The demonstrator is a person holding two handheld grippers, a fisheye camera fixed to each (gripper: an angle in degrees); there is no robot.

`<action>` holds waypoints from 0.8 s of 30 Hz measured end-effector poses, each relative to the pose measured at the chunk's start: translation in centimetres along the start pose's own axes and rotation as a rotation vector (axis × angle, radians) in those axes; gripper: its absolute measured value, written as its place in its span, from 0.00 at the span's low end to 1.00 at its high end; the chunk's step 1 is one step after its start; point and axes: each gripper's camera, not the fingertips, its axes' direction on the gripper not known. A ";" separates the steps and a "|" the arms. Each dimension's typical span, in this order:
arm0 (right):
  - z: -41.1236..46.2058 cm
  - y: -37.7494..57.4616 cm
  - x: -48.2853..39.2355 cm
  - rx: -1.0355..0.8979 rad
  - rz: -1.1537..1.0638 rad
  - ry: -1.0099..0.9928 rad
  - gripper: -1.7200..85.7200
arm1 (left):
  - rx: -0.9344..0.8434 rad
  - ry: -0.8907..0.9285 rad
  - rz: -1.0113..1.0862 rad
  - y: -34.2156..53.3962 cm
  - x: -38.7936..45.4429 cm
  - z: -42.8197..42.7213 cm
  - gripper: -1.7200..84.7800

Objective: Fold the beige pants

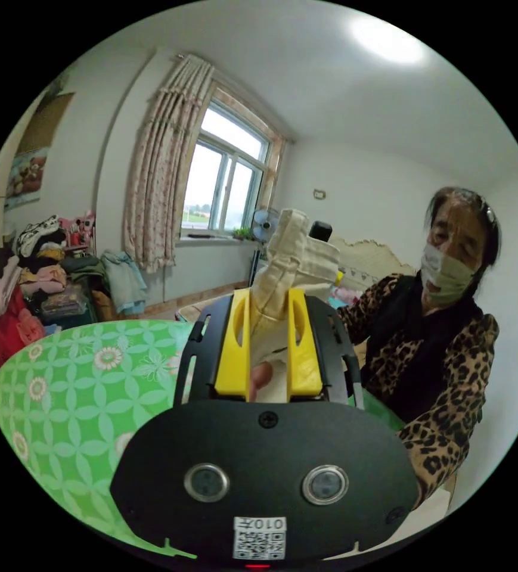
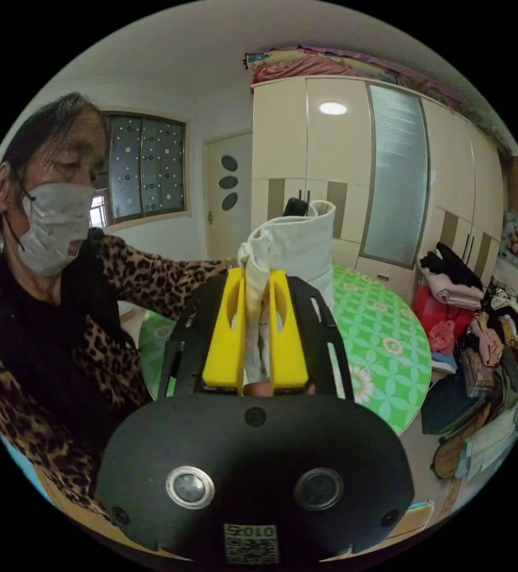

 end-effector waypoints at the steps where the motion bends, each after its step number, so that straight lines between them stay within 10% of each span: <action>1: 1.1 -1.1 -1.0 0.000 0.000 0.018 0.10 | 0.047 -0.011 -0.017 1.3 0.8 -1.8 0.14; 16: 30.9 1.9 -10.9 -0.420 -0.046 0.000 0.10 | 0.100 -0.362 -0.685 29.2 10.0 -17.4 0.08; 24: 37.0 7.4 -12.6 -0.589 -0.086 -0.057 0.13 | 0.522 -0.488 -0.811 39.9 23.0 -24.1 0.05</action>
